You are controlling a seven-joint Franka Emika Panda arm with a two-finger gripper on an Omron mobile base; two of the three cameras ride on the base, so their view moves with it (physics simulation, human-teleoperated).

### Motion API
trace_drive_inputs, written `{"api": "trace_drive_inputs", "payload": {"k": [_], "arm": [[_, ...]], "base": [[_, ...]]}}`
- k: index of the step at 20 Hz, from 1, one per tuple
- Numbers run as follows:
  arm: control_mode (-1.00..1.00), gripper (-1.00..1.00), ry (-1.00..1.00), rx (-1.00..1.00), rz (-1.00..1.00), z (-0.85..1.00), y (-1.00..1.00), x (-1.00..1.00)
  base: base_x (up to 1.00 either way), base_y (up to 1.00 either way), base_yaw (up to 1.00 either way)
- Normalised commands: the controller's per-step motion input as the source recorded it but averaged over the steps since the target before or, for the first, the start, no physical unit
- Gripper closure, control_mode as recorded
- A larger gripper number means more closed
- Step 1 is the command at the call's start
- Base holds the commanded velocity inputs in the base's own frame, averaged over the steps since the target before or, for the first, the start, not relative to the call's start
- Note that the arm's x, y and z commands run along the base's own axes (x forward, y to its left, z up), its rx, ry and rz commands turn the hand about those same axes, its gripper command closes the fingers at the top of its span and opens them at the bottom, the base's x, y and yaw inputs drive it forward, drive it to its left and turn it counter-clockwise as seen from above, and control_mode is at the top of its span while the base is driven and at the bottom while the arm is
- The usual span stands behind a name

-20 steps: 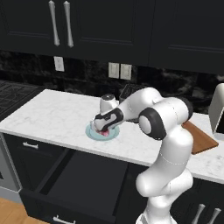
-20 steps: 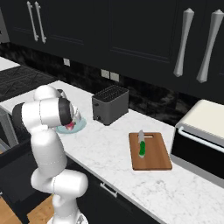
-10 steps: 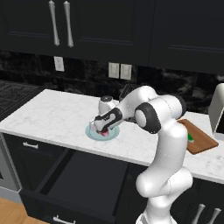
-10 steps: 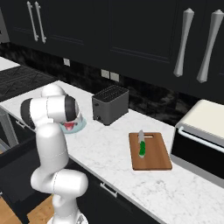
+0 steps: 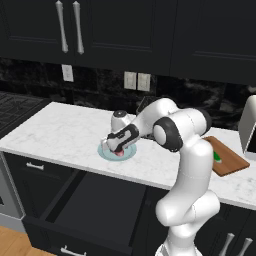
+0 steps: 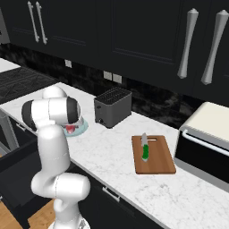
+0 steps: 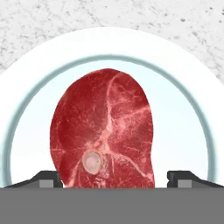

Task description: Pick up the knife from the drawer and place it on the cutting board. Then place the meat from the plate to the cutting board.

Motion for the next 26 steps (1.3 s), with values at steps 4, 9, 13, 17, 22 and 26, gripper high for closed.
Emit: {"api": "trace_drive_inputs", "payload": {"k": [4,9,13,17,22,26], "arm": [[-1.0,-1.0,0.0,0.0,0.0,-0.17,0.0,-0.01],[-1.0,-1.0,0.0,0.0,0.0,-0.02,0.0,-0.05],[-1.0,-1.0,0.0,0.0,0.0,-0.12,0.0,0.09],[-1.0,1.0,0.0,0.0,0.0,-0.08,0.0,0.1],[-1.0,1.0,-0.15,0.0,0.01,0.04,0.0,-0.28],[-1.0,1.0,-0.26,0.0,0.02,0.35,0.0,-0.94]], "base": [[0.0,0.0,0.0],[0.0,0.0,0.0],[0.0,0.0,0.0],[0.0,0.0,0.0],[0.0,0.0,0.0],[0.0,0.0,0.0]]}}
